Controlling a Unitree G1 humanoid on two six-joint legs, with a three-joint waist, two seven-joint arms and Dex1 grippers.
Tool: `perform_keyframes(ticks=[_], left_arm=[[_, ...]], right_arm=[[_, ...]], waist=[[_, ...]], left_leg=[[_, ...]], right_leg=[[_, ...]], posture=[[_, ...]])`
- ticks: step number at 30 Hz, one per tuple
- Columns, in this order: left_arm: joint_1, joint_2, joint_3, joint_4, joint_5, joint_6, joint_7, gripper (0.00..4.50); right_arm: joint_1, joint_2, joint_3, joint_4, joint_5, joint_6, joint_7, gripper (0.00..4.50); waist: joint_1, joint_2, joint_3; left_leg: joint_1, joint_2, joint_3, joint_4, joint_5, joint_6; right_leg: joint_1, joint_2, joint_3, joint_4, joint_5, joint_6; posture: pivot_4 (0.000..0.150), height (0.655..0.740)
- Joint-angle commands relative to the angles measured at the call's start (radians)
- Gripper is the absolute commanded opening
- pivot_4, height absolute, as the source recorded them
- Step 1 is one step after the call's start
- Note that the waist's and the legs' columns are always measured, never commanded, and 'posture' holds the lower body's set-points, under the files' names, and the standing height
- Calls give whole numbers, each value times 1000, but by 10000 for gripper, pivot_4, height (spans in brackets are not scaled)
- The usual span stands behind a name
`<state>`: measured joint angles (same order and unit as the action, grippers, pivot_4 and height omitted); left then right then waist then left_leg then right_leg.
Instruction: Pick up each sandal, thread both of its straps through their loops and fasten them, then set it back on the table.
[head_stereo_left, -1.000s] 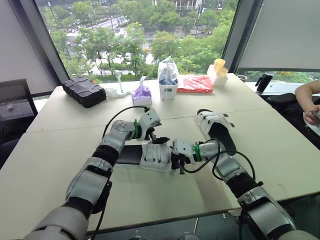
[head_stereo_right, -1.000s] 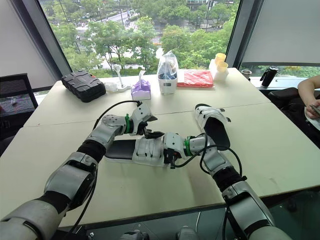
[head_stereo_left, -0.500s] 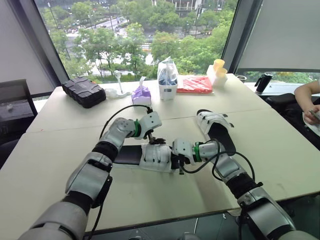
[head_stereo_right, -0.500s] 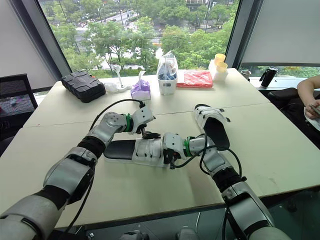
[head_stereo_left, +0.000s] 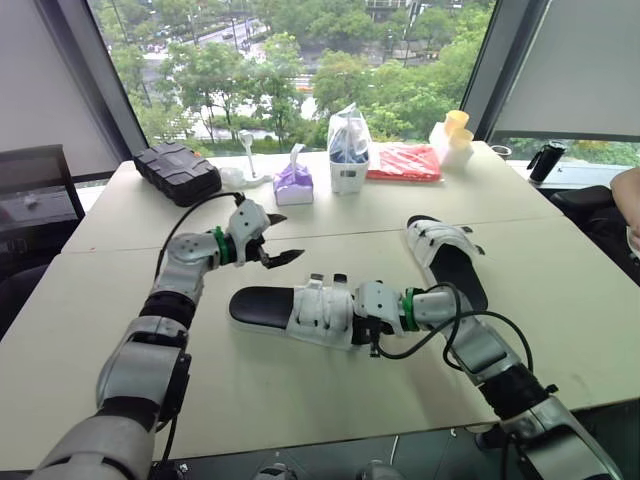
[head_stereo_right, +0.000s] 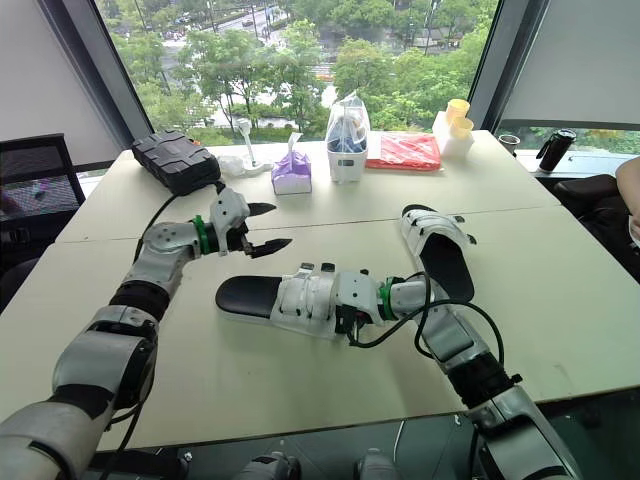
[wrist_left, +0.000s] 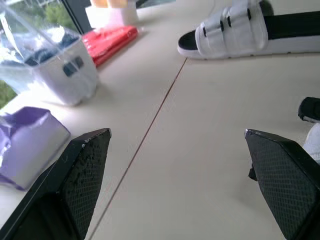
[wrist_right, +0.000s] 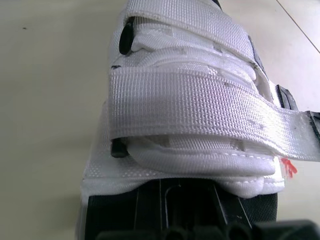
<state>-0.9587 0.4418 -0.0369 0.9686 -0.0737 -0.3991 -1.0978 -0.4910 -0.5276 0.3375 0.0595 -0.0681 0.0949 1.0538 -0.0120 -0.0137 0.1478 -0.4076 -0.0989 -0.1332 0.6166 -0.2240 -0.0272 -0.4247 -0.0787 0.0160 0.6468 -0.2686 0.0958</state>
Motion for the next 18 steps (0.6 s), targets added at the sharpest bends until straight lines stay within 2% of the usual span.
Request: perform_keyframes(ticks=[1, 5, 12, 18], left_arm=[[19, 72, 2, -49, 1, -146, -78, 44386], [54, 107, -25, -50, 28, -386, -110, 44386], [57, 84, -67, 17, 69, -634, -81, 44386], [30, 86, -145, 101, 175, -845, -21, 44386]], right_arm=[[43, -81, -64, -140, 20, 78, 8, 0], [75, -150, -145, -280, 88, 193, 12, 0], [108, -244, -218, -391, 172, 302, 39, 0], [107, -274, -271, -484, 245, 387, 24, 0]], waist=[[1, 0, 1], [6, -1, 4], [6, -4, 7], [1, -4, 7]], left_leg=[[0, 0, 0, 0, -1, 1], [0, 0, -1, 0, -1, 2], [0, 0, -1, 1, -1, 2], [0, 0, -1, 1, -1, 2]], right_leg=[[0, 0, 0, 0, 0, 0], [0, 0, 0, 1, 1, -1], [0, -1, 0, 1, 1, 0], [0, 0, -1, 1, 1, 0]], posture=[[1500, 7400], [1500, 7400], [1500, 7400], [1500, 7400]])
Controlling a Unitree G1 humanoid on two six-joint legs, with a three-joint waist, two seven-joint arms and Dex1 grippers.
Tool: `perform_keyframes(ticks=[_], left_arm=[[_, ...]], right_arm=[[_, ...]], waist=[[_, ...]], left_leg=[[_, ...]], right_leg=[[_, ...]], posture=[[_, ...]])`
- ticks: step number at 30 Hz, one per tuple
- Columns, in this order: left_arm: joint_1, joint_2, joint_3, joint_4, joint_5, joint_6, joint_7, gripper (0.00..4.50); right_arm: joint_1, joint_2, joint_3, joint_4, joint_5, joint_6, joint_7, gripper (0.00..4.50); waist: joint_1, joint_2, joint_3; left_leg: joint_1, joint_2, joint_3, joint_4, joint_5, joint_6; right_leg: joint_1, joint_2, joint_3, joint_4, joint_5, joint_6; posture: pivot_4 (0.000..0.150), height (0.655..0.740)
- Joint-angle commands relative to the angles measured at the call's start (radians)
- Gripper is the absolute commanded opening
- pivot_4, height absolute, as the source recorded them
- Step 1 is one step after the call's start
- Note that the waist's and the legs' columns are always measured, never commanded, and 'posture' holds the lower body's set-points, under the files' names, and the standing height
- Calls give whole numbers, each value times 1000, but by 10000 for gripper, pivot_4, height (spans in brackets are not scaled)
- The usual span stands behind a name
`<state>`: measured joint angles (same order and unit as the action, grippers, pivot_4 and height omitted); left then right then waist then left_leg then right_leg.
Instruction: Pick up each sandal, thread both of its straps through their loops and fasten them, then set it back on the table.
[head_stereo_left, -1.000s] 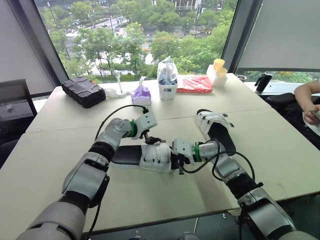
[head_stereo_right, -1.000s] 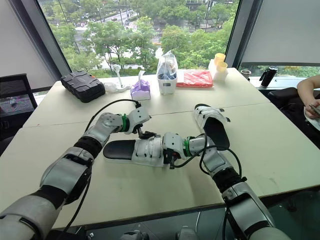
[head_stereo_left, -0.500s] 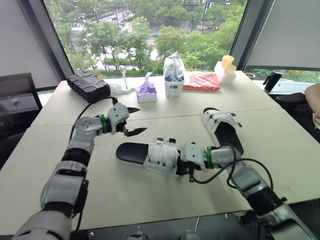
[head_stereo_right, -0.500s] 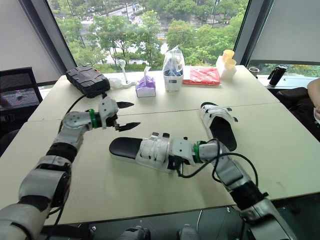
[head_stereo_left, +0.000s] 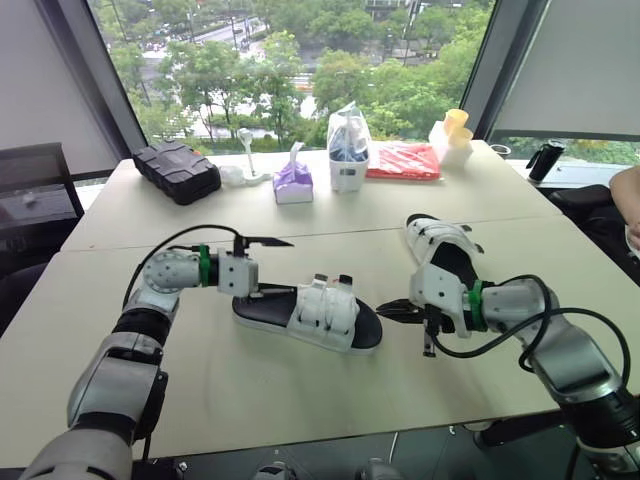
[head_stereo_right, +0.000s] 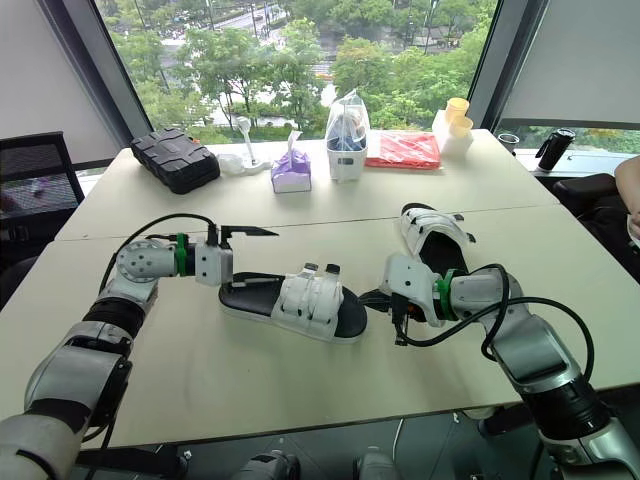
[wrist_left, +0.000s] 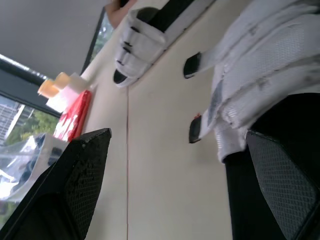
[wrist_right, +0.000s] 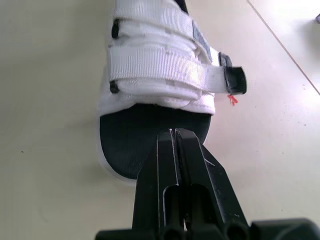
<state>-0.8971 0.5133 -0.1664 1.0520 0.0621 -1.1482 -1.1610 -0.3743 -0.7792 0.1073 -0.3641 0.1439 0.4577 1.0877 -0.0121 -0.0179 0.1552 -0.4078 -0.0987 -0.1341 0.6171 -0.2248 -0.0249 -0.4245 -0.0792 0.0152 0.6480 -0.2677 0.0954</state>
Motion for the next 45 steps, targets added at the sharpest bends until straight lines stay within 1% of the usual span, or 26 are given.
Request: perform_keyframes(ticks=[1, 5, 9, 10, 13, 15, 20, 23, 27, 30, 32, 33, 34, 36, 37, 39, 41, 43, 44, 45], left_arm=[[-37, 16, -25, 29, 54, -128, 60, 44386], [-55, 22, -53, 66, 99, -189, 115, 44386], [-73, 36, -107, 88, 227, -288, 201, 44386], [-79, 27, -114, 97, 234, -290, 220, 44386], [-102, -22, -136, 88, 367, -304, 362, 44386], [-117, -30, -153, 75, 475, -298, 476, 44386], [-160, -25, -230, 18, 784, -250, 883, 44386], [-187, -17, -335, -18, 989, -229, 1186, 36199], [-251, 0, -577, -61, 1292, -111, 1694, 16445], [-306, -15, -755, -21, 1444, -2, 1997, 964], [-335, -40, -813, 39, 1475, 70, 2083, 376], [-346, -51, -834, 68, 1479, 97, 2110, 376], [-352, -67, -808, 118, 1428, 114, 2070, 376], [-352, -96, -720, 213, 1293, 136, 1931, 376], [-352, -103, -698, 235, 1252, 139, 1887, 376], [-351, -103, -656, 241, 1178, 135, 1857, 376], [-346, -110, -597, 261, 1088, 166, 1746, 376], [-325, -135, -436, 308, 886, 275, 1495, 376], [-312, -153, -334, 324, 768, 386, 1375, 376], [-302, -164, -263, 327, 686, 466, 1289, 376]], right_arm=[[-12, -31, -47, -64, 32, 27, -16, 0], [-24, -47, -67, -68, 56, 46, -29, 0], [-27, -68, -83, -81, 64, 50, -36, 0], [-31, -71, -84, -82, 67, 50, -39, 0], [-74, -78, -95, -63, 62, 50, -65, 0], [-84, -83, -95, -59, 66, 53, -70, 0], [-73, -103, -79, -59, 48, 42, -77, 0], [-68, -107, -74, -62, 49, 43, -85, 0], [-65, -112, -65, -58, 40, 36, -91, 0], [-64, -113, -62, -56, 36, 34, -92, 0], [-66, -112, -60, -51, 33, 33, -91, 0], [-67, -112, -60, -50, 32, 32, -91, 0], [-64, -112, -60, -50, 31, 32, -92, 0], [-58, -113, -58, -52, 28, 31, -95, 0], [-56, -113, -58, -53, 27, 31, -97, 0], [-54, -113, -56, -54, 23, 30, -99, 0], [-50, -114, -51, -56, 17, 28, -101, 0], [-48, -109, -44, -60, 14, 28, -106, 0], [-50, -104, -38, -57, 12, 26, -108, 0], [-49, -101, -34, -59, 11, 26, -111, 0]], waist=[[2, 0, 0], [3, -1, 1], [3, -1, 1], [3, -1, 1], [3, -1, 1], [5, -2, 2], [5, -3, 2], [5, -3, 2], [7, -3, 2], [15, -5, 3], [22, -5, 3], [25, -5, 4], [25, -6, 4], [26, -6, 4], [25, -6, 4], [22, -6, 4], [23, -6, 4], [25, -6, 4], [25, -6, 4], [24, -6, 4]], left_leg=[[0, 0, 0, 0, 0, 0], [0, 0, 0, 1, 0, 0], [0, 0, 1, 2, 0, 1], [0, 0, 1, 3, 0, 1], [0, 0, 1, 4, 0, 1], [-1, 0, 1, 6, -1, 1], [-1, -1, 1, 10, -2, 4], [-1, -1, 1, 11, -2, 4], [-1, -1, 2, 11, -2, 4], [-1, -2, 2, 12, -2, 4], [-1, -2, 2, 12, -3, 5], [-1, -3, 2, 12, -3, 5], [-1, -3, 2, 13, -3, 5], [-1, -4, 2, 13, -3, 5], [-1, -5, 3, 14, -3, 5], [-1, -5, 3, 14, -3, 6], [-1, -5, 3, 14, -3, 6], [-1, -5, 2, 14, -3, 6], [-2, -5, 2, 14, -3, 6], [-2, -6, 3, 14, -3, 6]], right_leg=[[0, 0, 0, 0, 0, 0], [0, 0, 0, 0, 0, 0], [0, 0, 0, 1, 0, 1], [0, 0, 0, 1, 0, 1], [1, 0, 0, 2, 0, 1], [2, 0, -1, 2, 1, 2], [3, 0, -1, 2, 2, 4], [4, 0, 0, 2, 2, 4], [4, 0, 0, 2, 2, 6], [4, 1, 0, 2, 2, 7], [5, 1, 0, 2, 2, 8], [5, 1, 0, 2, 2, 8], [5, 0, 0, 3, 2, 8], [5, 0, 0, 3, 2, 9], [5, -1, 0, 3, 2, 9], [5, -1, 0, 3, 2, 9], [5, -1, 0, 3, 2, 9], [5, -1, 0, 3, 2, 9], [4, -2, 0, 3, 2, 9], [4, -2, 0, 3, 2, 9]], posture=[[1500, 7400], [1500, 7400], [1500, 7400], [1500, 7400], [1500, 7400], [1500, 7400], [1500, 7400], [1500, 7400], [1500, 7400], [1500, 7400], [1500, 7400], [1500, 7400], [1500, 7400], [1500, 7400], [1500, 7400], [1500, 7400], [1500, 7400], [1500, 7400], [1500, 7400], [1500, 7400]])
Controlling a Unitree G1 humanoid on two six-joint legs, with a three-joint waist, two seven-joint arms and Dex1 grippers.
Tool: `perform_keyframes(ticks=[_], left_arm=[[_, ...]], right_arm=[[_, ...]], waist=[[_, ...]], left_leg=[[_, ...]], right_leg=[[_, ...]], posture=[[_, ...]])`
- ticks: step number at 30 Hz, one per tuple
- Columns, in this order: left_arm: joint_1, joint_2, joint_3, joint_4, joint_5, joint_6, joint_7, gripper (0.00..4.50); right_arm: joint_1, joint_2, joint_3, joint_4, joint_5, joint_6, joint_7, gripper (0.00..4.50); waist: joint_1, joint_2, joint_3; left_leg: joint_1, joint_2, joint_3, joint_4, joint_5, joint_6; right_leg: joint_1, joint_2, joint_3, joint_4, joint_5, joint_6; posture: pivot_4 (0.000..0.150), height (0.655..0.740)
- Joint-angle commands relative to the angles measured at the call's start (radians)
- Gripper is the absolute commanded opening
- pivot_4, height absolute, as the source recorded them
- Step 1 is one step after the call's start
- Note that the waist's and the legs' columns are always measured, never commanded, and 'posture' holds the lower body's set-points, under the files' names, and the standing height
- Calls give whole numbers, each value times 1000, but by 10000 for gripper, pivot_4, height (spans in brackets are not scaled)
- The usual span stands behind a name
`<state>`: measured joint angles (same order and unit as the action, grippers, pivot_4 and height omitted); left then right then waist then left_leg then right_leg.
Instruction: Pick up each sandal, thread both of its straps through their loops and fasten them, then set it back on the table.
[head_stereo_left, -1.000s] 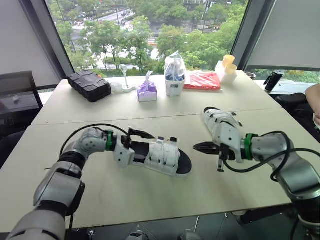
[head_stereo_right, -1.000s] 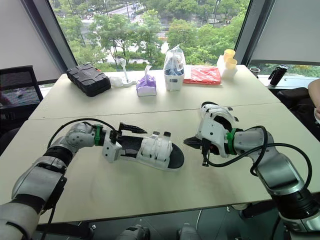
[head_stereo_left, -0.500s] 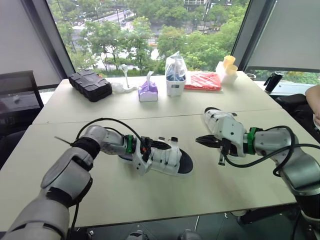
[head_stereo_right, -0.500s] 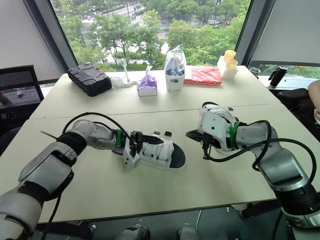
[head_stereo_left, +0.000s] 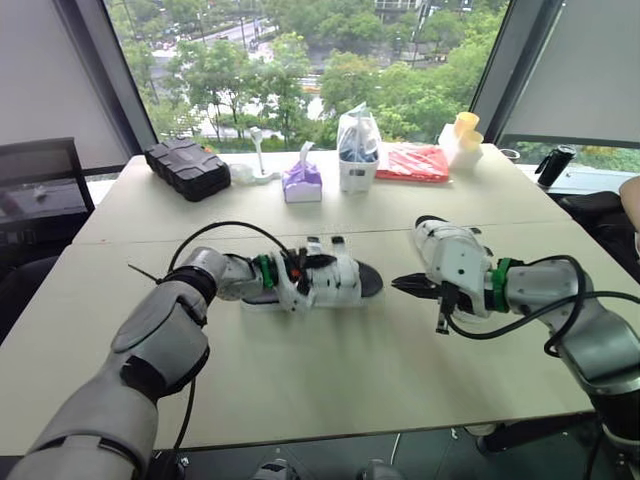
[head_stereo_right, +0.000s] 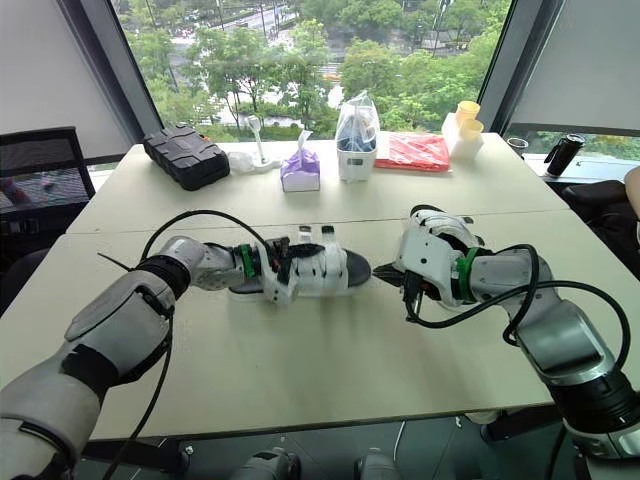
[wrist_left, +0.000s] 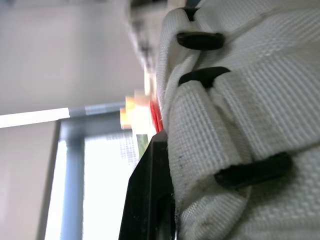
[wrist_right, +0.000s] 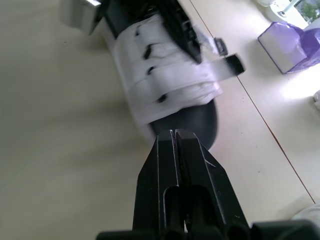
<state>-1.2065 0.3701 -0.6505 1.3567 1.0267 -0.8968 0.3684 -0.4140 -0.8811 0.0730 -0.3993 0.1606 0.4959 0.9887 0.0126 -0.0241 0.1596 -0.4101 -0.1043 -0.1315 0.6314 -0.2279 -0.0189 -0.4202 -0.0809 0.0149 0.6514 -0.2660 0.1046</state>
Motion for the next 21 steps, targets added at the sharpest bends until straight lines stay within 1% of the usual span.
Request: perform_keyframes(ticks=[1, 3, 5, 7, 10, 13, 15, 17, 21], left_arm=[[19, -31, 272, 14, -339, 271, -318, 376], [30, -60, 337, -8, -416, 416, -411, 376], [38, -81, 374, -34, -464, 516, -450, 376], [36, -101, 382, -57, -473, 620, -397, 376], [29, -129, 350, -84, -433, 750, -264, 376], [12, -160, 313, -79, -396, 847, -155, 376], [1, -178, 310, -65, -396, 930, -103, 376], [-3, -201, 321, -50, -417, 1015, -102, 376], [0, -237, 307, -38, -422, 1100, -119, 376]], right_arm=[[-11, 3, 8, -22, -9, -17, -12, 0], [-18, 8, 21, -14, -12, -25, -11, 0], [-22, 10, 28, -9, -14, -29, -12, 0], [-28, 12, 34, -3, -16, -34, -11, 0], [-34, 17, 42, 4, -19, -41, -10, 0], [-40, 20, 56, 16, -33, -53, -10, 0], [-40, 23, 59, 18, -35, -54, -13, 0], [-39, 25, 59, 16, -35, -54, -15, 0], [-34, 27, 58, 11, -36, -52, -19, 0]], waist=[[-2, 0, 0], [-7, 0, 0], [-7, 0, 0], [-6, 0, 0], [-1, 0, 0], [0, 0, 0], [1, 0, 0], [0, 0, 0], [-3, 0, 0]], left_leg=[[0, 0, 0, 0, 0, 0], [0, 0, 0, 1, -1, 1], [0, 0, 0, 1, -1, 1], [0, 0, 0, 1, -1, 1], [0, -1, 0, 1, -1, 1], [0, -1, 0, 1, -1, 1], [0, -1, -1, 2, -1, 1], [0, -1, -1, 3, -1, 1], [1, -1, 0, 2, -1, 1]], right_leg=[[0, 0, 0, 0, 0, 0], [0, 0, 0, 0, 0, 0], [0, 0, 0, 0, 0, 0], [0, 0, 0, 0, 0, 0], [0, -1, 1, 0, 0, 0], [0, -1, 1, 2, 0, 1], [0, -1, 1, 2, 0, 1], [0, -1, 1, 3, 0, 1], [0, -1, 2, 3, 0, 1]], posture=[[1500, 7400], [1500, 7400], [1500, 7400], [1500, 7400], [1500, 7400], [1500, 7400], [1500, 7400], [1500, 7400], [1500, 7400]])
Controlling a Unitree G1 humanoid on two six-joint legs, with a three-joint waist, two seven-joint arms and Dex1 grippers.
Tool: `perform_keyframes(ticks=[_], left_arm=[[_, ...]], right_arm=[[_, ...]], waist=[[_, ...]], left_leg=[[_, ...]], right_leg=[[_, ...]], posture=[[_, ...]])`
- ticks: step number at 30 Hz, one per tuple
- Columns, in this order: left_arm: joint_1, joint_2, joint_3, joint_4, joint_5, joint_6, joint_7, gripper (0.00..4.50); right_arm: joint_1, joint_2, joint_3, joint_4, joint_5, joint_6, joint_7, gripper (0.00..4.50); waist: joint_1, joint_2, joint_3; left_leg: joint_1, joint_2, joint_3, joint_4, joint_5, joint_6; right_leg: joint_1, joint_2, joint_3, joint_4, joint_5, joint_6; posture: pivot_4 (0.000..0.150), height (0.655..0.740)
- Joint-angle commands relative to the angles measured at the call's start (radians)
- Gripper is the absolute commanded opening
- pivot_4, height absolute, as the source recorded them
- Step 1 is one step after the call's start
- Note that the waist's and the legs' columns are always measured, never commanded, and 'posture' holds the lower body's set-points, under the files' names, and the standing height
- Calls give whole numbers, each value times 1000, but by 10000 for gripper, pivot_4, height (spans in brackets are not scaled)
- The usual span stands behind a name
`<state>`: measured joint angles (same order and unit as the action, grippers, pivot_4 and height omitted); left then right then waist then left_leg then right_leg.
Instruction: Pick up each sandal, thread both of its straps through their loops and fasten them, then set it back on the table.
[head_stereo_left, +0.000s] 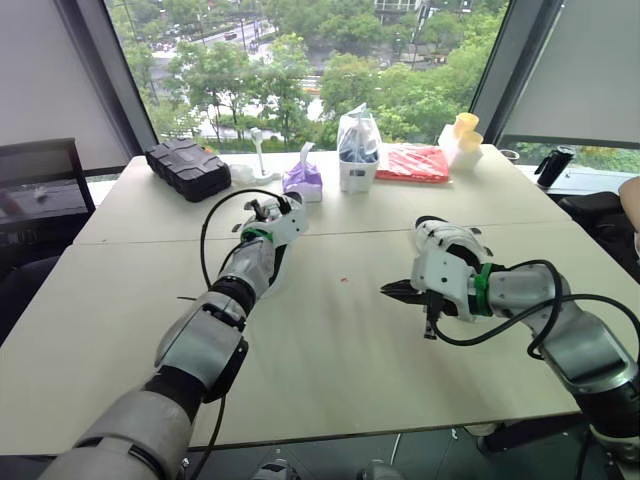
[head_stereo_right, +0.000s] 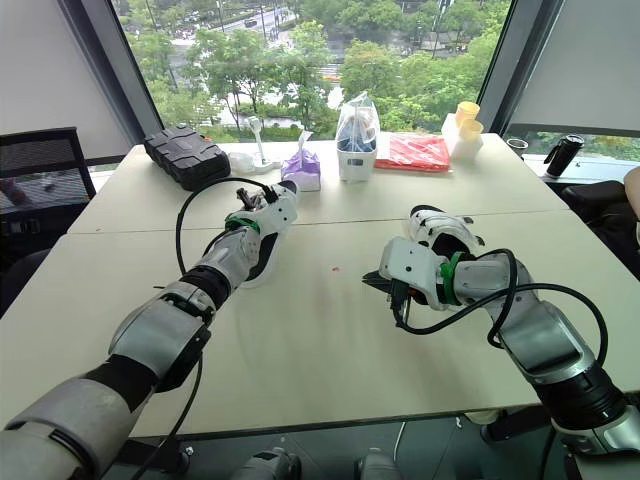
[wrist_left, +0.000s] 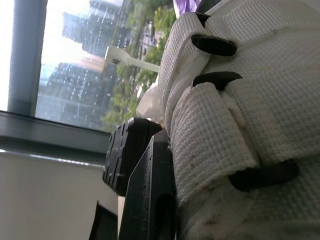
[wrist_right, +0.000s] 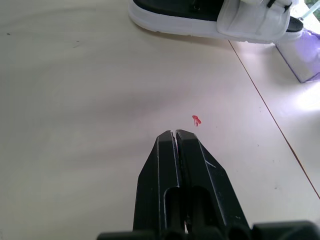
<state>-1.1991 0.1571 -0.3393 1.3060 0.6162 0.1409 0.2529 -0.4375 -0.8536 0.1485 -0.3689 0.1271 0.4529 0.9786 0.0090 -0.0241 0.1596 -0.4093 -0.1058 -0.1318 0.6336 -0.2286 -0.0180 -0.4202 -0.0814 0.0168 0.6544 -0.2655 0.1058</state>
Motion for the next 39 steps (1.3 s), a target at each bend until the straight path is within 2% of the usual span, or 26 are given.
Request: perform_keyframes(ticks=[1, 5, 10, 12, 13, 16, 20, 23, 27, 29, 34, 39], left_arm=[[-8, -32, -11, 17, -8, 90, -16, 376], [-19, -53, -30, 32, -1, 213, -66, 376], [-26, -59, -33, 29, -12, 249, -90, 376], [-31, -62, -42, 32, -7, 275, -111, 9128], [-31, -62, -39, 30, -11, 278, -108, 11860], [-31, -65, -26, 19, -29, 291, -114, 27040], [-33, -70, -31, -8, -42, 309, -155, 44839], [-29, -69, -20, -49, -62, 330, -219, 44839], [27, -40, -40, -191, -92, 377, -462, 44839], [94, -4, -62, -354, -112, 440, -640, 44839], [251, 113, -82, -793, -134, 635, -926, 44839], [332, 210, -81, -1066, -162, 763, -1081, 44839]], right_arm=[[-10, 0, -18, -20, -3, -8, -10, 0], [-6, 2, -19, -22, -4, -6, -14, 0], [-2, 7, -17, -28, -1, 0, -20, 0], [1, 12, -14, -31, -2, 2, -24, 0], [1, 13, -13, -33, -3, 4, -25, 0], [2, 15, -12, -35, -2, 5, -27, 0], [3, 15, -11, -30, -3, 1, -29, 0], [2, 15, -12, -30, -2, 1, -28, 0], [-5, 21, -6, -17, -4, -10, -26, 0], [-11, 24, -1, -9, -5, -16, -22, 0], [-30, 29, 10, 6, -6, -24, -10, 0], [-48, 31, 19, 28, -8, -37, 4, 0]], waist=[[2, 0, 0], [1, 0, 0], [-1, 0, 0], [0, 0, 0], [0, 0, 0], [0, 0, 0], [3, 0, -1], [3, 0, 0], [4, 1, -1], [4, 4, -3], [3, 8, -5], [3, 8, -5]], left_leg=[[0, 0, 0, 0, 0, 0], [0, 0, 1, 0, 0, 0], [1, 0, 1, 0, 0, 0], [1, 0, 1, 0, 0, 0], [1, 0, 2, 0, 0, 0], [1, 0, 2, 0, 0, 0], [1, 0, 2, 0, 0, 0], [1, 0, 2, 1, 0, 0], [1, 0, 2, 1, 0, 0], [1, 0, 2, 1, 0, 0], [2, -1, 2, 1, 0, 0], [3, 0, 1, 2, 0, 0]], right_leg=[[0, 0, 0, 0, 0, 0], [0, 0, 0, 0, 0, 0], [0, 0, 1, 0, 0, 0], [0, 0, 2, 0, 0, 0], [0, 0, 2, 0, 0, 0], [0, 0, 2, 0, 0, 0], [0, 0, 2, 1, 0, 0], [1, 0, 2, 1, 0, 0], [1, -1, 2, 1, 0, 0], [1, -1, 2, 1, 0, 0], [2, -1, 3, 1, 0, 0], [4, -1, 3, 1, 0, 0]], posture=[[1500, 7400], [1500, 7400], [1500, 7400], [1500, 7400], [1500, 7400], [1500, 7400], [1500, 7400], [1500, 7400], [1500, 7400], [1500, 7400], [1500, 7400], [1500, 7400]])
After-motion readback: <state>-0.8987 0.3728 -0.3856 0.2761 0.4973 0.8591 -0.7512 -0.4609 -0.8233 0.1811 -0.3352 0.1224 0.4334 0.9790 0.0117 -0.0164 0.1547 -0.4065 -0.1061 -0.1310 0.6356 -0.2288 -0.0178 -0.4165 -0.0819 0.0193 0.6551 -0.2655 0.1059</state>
